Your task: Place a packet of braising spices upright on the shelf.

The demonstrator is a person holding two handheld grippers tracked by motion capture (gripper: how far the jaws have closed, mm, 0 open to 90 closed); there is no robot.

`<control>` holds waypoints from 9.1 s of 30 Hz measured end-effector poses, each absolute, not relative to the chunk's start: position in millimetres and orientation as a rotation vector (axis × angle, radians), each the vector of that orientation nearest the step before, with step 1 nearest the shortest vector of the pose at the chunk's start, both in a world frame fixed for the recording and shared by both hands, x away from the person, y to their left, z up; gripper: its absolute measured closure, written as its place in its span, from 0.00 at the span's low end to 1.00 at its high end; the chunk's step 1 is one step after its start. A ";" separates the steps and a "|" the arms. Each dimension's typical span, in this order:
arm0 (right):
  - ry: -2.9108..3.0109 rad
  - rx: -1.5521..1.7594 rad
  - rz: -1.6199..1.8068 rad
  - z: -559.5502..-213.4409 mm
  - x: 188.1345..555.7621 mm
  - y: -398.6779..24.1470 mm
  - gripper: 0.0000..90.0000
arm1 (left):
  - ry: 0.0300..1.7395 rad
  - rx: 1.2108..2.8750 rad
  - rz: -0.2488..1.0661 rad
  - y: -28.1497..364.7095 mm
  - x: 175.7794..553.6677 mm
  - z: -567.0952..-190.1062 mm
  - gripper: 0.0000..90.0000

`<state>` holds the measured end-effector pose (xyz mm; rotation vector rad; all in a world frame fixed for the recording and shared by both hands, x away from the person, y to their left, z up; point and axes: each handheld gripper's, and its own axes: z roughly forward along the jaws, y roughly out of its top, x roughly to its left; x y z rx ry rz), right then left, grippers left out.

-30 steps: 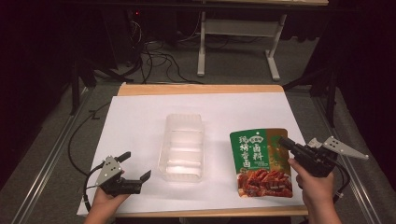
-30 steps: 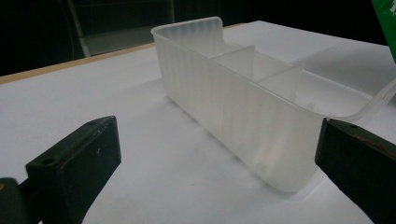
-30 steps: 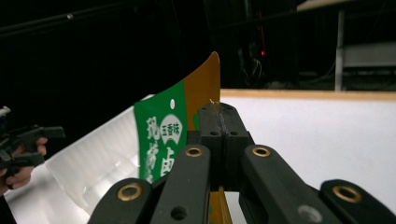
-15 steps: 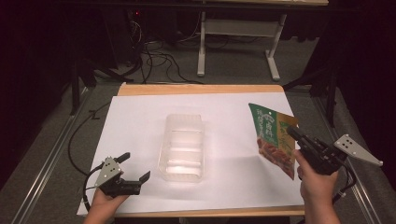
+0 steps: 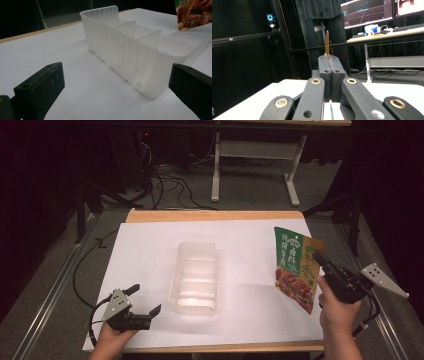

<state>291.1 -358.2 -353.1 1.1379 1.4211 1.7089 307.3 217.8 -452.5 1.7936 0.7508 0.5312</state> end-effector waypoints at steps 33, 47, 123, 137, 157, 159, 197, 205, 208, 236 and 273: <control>1.487 1.194 1.538 -383.4 232.9 -395.1 0.94 | 0.731 1.780 0.527 217.2 307.7 -450.4 0.01; 1.556 1.218 1.511 -395.8 243.6 -397.0 0.79 | 0.731 1.773 0.514 216.8 308.3 -450.6 0.01; 1.707 1.172 1.533 -385.9 269.3 -344.1 1.00 | 0.719 1.768 0.514 215.9 308.9 -449.7 0.01; 1.789 1.079 1.589 -375.0 292.9 -306.2 1.00 | 0.718 1.765 0.510 216.5 308.4 -449.3 0.01; 1.889 0.992 1.670 -367.7 321.9 -264.4 1.00 | 0.714 1.763 0.505 216.2 308.3 -449.6 0.01; 1.899 0.982 1.676 -366.7 325.0 -259.7 1.00 | 0.714 1.761 0.504 216.5 308.2 -449.4 0.01; 2.071 0.852 1.745 -370.1 394.1 -154.4 1.00 | 0.771 1.729 0.555 247.6 280.3 -447.9 0.01; 2.105 0.835 1.725 -374.6 405.3 -140.0 1.00 | 0.781 1.721 0.559 252.2 277.5 -448.5 0.01; 2.116 0.841 1.716 -377.3 407.2 -137.1 1.00 | 0.783 1.724 0.552 252.0 277.7 -449.0 0.01; 2.060 0.950 1.652 -402.6 408.0 -134.4 1.00 | 0.777 1.711 0.540 249.6 280.1 -447.9 0.01; 2.067 0.984 1.654 -415.2 409.2 -143.7 0.68 | 0.755 1.733 0.529 243.7 283.3 -449.2 0.01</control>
